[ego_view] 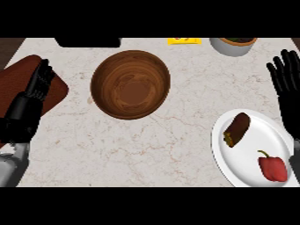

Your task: Pick the sweet potato from the plate and place it in the bowl

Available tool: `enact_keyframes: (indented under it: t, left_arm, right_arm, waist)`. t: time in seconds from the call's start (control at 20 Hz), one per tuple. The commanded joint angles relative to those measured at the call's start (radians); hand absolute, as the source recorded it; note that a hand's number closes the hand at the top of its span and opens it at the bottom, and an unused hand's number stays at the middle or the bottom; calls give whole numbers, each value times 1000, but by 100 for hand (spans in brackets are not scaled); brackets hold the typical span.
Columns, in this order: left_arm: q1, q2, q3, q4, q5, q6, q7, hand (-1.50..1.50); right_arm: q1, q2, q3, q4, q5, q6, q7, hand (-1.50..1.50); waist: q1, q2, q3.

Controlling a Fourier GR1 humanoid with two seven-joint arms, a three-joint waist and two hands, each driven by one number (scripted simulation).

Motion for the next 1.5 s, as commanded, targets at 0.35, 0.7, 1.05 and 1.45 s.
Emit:
enact_keyframes:
  t: [0.35,0.7,1.05,1.45]
  left_arm:
    - [46,11,-7,38,90,-93,114,0]
    - [39,16,-17,56,162,-199,167,0]
    - [-5,15,-8,74,155,-177,212,0]
    - [-13,17,-18,66,159,-200,221,0]
  right_arm:
    - [237,-114,-30,267,376,-515,161,150]
    - [135,201,135,229,677,-1071,218,-150]
    - [131,169,119,359,870,-1000,509,-150]
    - [44,70,128,396,938,-696,888,-150]
  waist:
    - [-65,96,-42]
    - [-7,52,-21]
    - [-24,56,-31]
    - [-2,51,-35]
